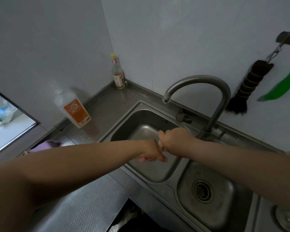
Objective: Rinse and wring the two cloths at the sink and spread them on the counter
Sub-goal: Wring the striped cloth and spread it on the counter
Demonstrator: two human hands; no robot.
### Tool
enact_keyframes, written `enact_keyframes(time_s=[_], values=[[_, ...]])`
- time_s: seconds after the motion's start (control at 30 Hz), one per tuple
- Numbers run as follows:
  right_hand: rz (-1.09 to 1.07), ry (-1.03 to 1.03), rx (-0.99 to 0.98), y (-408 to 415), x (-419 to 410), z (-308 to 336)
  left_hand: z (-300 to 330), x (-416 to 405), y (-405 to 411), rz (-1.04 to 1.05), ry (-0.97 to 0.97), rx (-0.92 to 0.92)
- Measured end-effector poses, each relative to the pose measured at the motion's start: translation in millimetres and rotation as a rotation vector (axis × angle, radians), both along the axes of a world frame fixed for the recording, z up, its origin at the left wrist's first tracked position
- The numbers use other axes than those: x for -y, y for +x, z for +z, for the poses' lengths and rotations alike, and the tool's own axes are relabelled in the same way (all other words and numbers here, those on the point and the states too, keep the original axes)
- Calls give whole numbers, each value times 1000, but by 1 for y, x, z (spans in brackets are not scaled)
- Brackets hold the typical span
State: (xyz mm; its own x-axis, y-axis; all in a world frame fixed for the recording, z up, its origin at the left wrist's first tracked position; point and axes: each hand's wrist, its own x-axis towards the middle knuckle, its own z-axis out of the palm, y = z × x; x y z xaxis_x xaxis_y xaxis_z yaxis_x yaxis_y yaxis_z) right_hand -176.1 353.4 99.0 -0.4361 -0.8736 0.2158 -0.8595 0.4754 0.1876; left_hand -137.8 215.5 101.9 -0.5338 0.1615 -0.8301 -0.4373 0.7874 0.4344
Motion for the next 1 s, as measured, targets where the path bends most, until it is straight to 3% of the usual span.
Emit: enact_keyframes(time_s=[0.07, 0.13, 0.23, 0.33, 0.4, 0.57, 0.87, 1.0], values=[[-277, 198, 311, -3, 10, 7, -2, -4, -3, -88, -249, -342], [-485, 179, 555, -7, 17, 6, 0, 2, -9, -153, -383, -601], [-617, -79, 1027, -9, 23, 0, 14, 17, -24, -470, -527, -926], [-726, -404, 1518, -2, 26, 10, 30, 28, -40, -757, -523, -1133], [-716, -498, 1720, 0, 26, 20, 37, 33, -50, -841, -485, -1238], [-654, -679, 1980, -4, 29, 38, 45, 41, -72, -908, -374, -1484], [-641, -806, 2241, 1, 29, 29, 37, 40, -77, -872, -310, -1560], [-603, -737, 2216, -1, 21, 17, 28, 36, -70, -859, -331, -1570]])
